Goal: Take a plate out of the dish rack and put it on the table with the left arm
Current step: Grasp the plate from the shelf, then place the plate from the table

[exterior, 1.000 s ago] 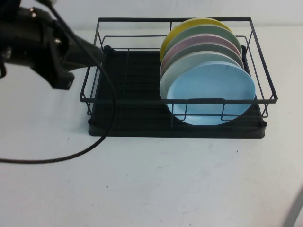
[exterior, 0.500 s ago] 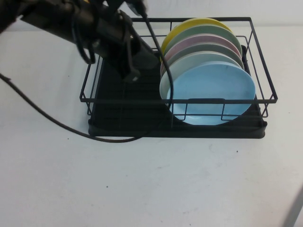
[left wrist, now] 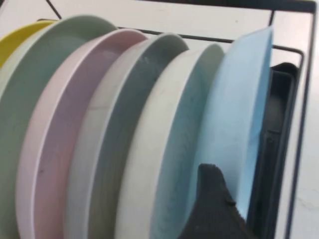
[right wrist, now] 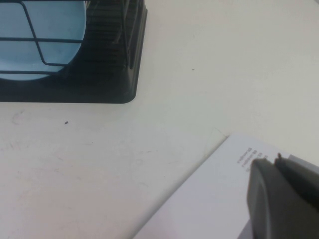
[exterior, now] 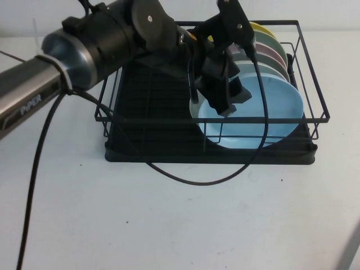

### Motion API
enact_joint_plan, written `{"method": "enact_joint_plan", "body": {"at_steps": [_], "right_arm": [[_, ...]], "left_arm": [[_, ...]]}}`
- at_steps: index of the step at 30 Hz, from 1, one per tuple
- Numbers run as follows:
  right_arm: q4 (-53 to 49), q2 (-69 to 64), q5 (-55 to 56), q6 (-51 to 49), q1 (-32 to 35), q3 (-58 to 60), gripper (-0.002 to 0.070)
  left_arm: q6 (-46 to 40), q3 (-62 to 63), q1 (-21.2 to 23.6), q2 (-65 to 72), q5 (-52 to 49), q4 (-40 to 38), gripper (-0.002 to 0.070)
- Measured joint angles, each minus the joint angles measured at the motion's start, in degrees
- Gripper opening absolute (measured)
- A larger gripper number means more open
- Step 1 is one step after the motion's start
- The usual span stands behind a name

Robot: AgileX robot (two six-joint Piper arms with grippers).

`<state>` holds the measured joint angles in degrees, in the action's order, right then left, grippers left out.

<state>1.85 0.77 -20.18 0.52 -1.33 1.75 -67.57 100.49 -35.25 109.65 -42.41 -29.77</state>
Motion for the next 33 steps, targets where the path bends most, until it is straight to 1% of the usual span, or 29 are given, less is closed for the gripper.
{"method": "enact_joint_plan", "body": {"at_steps": [7, 12, 14, 15, 17, 19, 21, 29, 31, 33], "right_arm": [[0.00, 0.00, 0.00, 0.00, 0.00, 0.00, -0.0018], [0.00, 0.00, 0.00, 0.00, 0.00, 0.00, -0.0018], [0.00, 0.00, 0.00, 0.00, 0.00, 0.00, -0.0018], [0.00, 0.00, 0.00, 0.00, 0.00, 0.00, -0.0018], [0.00, 0.00, 0.00, 0.00, 0.00, 0.00, -0.0018], [0.00, 0.00, 0.00, 0.00, 0.00, 0.00, -0.0018], [0.00, 0.00, 0.00, 0.00, 0.00, 0.00, -0.0018], [0.00, 0.00, 0.00, 0.00, 0.00, 0.00, -0.0018], [0.00, 0.00, 0.00, 0.00, 0.00, 0.00, -0.0018], [0.00, 0.00, 0.00, 0.00, 0.00, 0.00, -0.0018]], "left_arm": [[0.00, 0.34, -0.13, 2.46, 5.03, -0.21, 0.0396], [0.00, 0.34, -0.13, 3.91, 5.88, -1.01, 0.0388], [0.00, 0.34, -0.13, 4.46, 5.98, -1.14, 0.0363], [0.00, 0.34, -0.13, 4.71, 5.98, -1.14, 0.0337], [0.00, 0.34, -0.13, 4.95, 5.98, -1.14, 0.0259], [0.00, 0.44, -0.13, 4.95, 5.98, -1.14, 0.0153], [-0.61, 1.13, -0.13, 4.95, 6.10, -0.36, 0.0085], [-0.14, 6.22, -0.13, -0.27, 3.15, 0.90, 0.0076], [2.47, 7.21, -0.13, -3.54, 2.45, 0.78, 0.0076], [7.15, 7.49, -0.02, -7.00, 0.30, 1.35, 0.0076]]}}
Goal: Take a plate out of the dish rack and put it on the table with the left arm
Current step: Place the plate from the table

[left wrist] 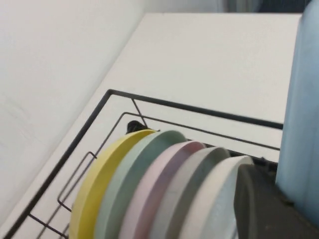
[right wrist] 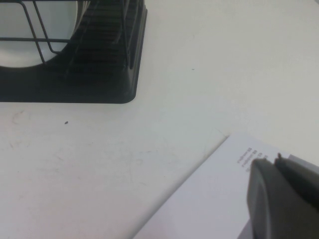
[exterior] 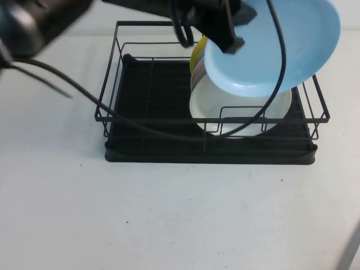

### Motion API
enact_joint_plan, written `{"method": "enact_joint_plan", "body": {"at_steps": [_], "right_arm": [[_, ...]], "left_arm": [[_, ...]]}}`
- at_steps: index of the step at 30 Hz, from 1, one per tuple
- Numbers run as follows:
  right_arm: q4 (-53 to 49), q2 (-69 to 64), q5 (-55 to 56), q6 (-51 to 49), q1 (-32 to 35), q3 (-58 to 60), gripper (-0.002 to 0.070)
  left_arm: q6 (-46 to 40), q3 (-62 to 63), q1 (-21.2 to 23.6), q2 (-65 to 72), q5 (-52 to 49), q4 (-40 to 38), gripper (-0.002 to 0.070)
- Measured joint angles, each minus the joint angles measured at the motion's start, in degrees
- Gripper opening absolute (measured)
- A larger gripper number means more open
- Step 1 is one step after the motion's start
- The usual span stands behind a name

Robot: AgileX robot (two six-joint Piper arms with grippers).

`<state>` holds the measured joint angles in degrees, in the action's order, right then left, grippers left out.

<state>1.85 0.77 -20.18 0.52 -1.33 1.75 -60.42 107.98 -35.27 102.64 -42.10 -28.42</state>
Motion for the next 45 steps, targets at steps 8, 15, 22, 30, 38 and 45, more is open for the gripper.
{"method": "enact_joint_plan", "body": {"at_steps": [8, 15, 22, 30, 38, 45], "right_arm": [[0.00, 0.00, 0.00, 0.00, 0.00, 0.00, -0.0018], [0.00, 0.00, 0.00, 0.00, 0.00, 0.00, -0.0018], [0.00, 0.00, 0.00, 0.00, 0.00, 0.00, -0.0018], [0.00, 0.00, 0.00, 0.00, 0.00, 0.00, -0.0018], [0.00, 0.00, 0.00, 0.00, 0.00, 0.00, -0.0018], [0.00, 0.00, 0.00, 0.00, 0.00, 0.00, -0.0018]], "left_arm": [[29.35, 0.28, 3.41, -8.65, -23.84, 5.89, 0.0076], [34.31, -11.39, 4.12, -8.34, -28.90, 1.54, 0.0076], [29.12, -34.87, 4.35, -8.34, -20.53, -8.04, 0.0076], [26.23, -53.91, 9.90, -8.24, -2.70, -15.85, 0.0076], [21.58, -58.11, 11.84, -8.81, 5.09, -18.84, 0.0139], [19.80, -58.55, 12.09, -8.45, 12.52, -14.26, 0.0413]]}}
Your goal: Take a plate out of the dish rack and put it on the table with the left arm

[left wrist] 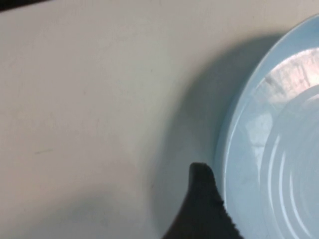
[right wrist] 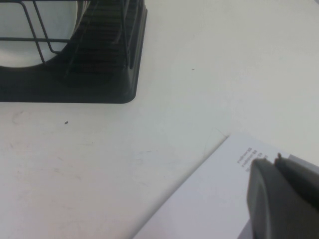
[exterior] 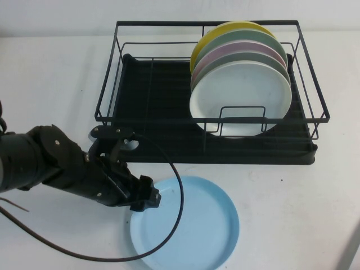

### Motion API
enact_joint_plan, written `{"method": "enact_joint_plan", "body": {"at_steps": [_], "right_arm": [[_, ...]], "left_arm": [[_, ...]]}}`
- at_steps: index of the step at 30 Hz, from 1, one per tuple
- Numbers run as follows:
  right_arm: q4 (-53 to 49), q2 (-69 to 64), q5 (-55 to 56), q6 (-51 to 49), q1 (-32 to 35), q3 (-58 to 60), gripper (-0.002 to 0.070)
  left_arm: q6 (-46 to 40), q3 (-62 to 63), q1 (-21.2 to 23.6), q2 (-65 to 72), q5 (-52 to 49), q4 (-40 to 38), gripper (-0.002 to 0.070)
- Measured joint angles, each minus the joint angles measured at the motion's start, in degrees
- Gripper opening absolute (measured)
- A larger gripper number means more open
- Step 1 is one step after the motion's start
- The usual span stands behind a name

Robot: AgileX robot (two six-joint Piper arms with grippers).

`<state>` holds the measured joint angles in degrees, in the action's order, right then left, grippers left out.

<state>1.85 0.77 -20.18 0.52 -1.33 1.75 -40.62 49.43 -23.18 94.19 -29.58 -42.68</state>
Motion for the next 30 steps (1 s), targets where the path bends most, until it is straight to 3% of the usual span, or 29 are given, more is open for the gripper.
{"method": "enact_joint_plan", "body": {"at_steps": [3, 5, 7, 10, 13, 24, 30], "right_arm": [[0.00, 0.00, 0.00, 0.00, 0.00, 0.00, -0.0018], [0.00, 0.00, 0.00, 0.00, 0.00, 0.00, -0.0018], [0.00, 0.00, 0.00, 0.00, 0.00, 0.00, -0.0018], [0.00, 0.00, 0.00, 0.00, 0.00, 0.00, -0.0018], [0.00, 0.00, 0.00, 0.00, 0.00, 0.00, -0.0018], [0.00, 0.00, 0.00, 0.00, 0.00, 0.00, -0.0018], [0.00, 0.00, 0.00, 0.00, 0.00, 0.00, -0.0018]], "left_arm": [[1.00, 0.00, 0.00, 0.00, -0.11, 1.71, 0.0443], [4.46, 0.00, 0.00, -0.58, -1.19, 4.30, 0.0404], [8.33, 0.00, 0.00, -1.90, -2.37, 8.17, 0.0308], [11.52, 0.00, 0.00, -6.04, -4.06, 14.98, 0.0099], [13.12, -0.10, 0.00, -11.63, -4.76, 18.68, 0.0029], [15.41, -3.47, 0.00, -36.34, -4.66, 20.88, 0.0000], [18.55, -3.47, 0.00, -45.53, -11.55, 25.06, 0.0000]]}}
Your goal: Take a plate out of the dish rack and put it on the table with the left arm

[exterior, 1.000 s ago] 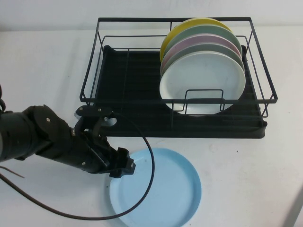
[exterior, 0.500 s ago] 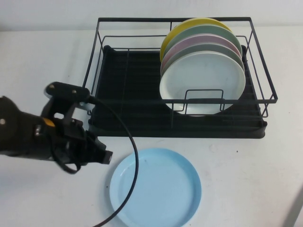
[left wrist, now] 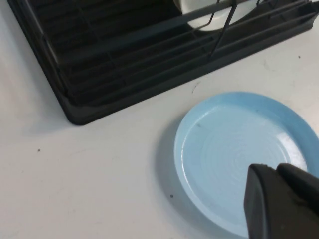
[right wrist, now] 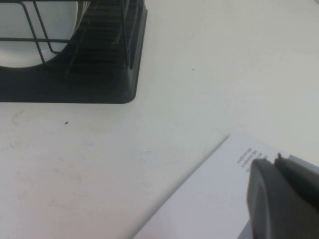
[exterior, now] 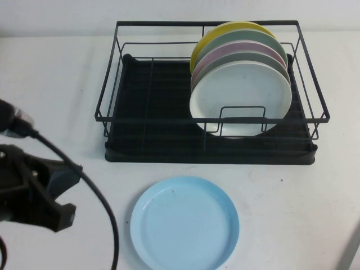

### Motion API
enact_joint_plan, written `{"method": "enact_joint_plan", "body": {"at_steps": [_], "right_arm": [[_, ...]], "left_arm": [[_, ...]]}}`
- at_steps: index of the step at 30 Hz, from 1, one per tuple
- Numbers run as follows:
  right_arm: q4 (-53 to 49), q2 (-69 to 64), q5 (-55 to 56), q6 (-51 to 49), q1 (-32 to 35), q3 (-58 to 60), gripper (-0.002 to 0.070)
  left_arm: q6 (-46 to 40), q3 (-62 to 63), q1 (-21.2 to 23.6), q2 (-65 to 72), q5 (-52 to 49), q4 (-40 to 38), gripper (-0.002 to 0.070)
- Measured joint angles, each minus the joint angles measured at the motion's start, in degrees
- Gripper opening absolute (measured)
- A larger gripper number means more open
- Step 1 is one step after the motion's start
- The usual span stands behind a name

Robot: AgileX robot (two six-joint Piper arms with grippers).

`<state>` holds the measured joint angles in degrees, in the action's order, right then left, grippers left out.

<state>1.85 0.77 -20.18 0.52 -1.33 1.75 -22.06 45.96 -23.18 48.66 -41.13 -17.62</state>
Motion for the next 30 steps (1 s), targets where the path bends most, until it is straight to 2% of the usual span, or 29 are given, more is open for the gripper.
{"method": "enact_joint_plan", "body": {"at_steps": [4, 7, 11, 16, 19, 25, 30], "right_arm": [[0.00, 0.00, 0.00, 0.00, 0.00, 0.00, -0.0018], [0.00, 0.00, 0.00, 0.00, 0.00, 0.00, -0.0018], [0.11, 0.00, 0.00, 0.00, 0.00, 0.00, -0.0018], [0.11, 0.00, 0.00, 0.00, 0.00, 0.00, -0.0018], [0.11, 0.00, 0.00, 0.00, 0.00, 0.00, -0.0018], [0.11, 0.00, 0.00, 0.00, 0.00, 0.00, -0.0018], [0.11, 0.00, 0.00, 0.10, 0.00, 0.00, -0.0018]], "left_arm": [[3.49, -1.67, 0.00, -4.76, -2.00, 3.42, 0.0000], [4.63, -5.94, 0.00, -7.87, 3.15, 5.40, 0.0000], [9.69, -16.93, 0.00, -12.85, 18.20, 8.09, 0.0000], [20.74, -33.56, 0.08, -20.92, 38.82, 19.37, -0.0001], [22.68, -40.13, 1.69, -27.30, 45.18, 20.44, -0.0001], [23.28, -46.82, 8.95, -37.37, 44.32, 20.44, -0.0001], [23.27, -47.34, 14.23, -44.19, 35.89, 20.44, -0.0001]]}}
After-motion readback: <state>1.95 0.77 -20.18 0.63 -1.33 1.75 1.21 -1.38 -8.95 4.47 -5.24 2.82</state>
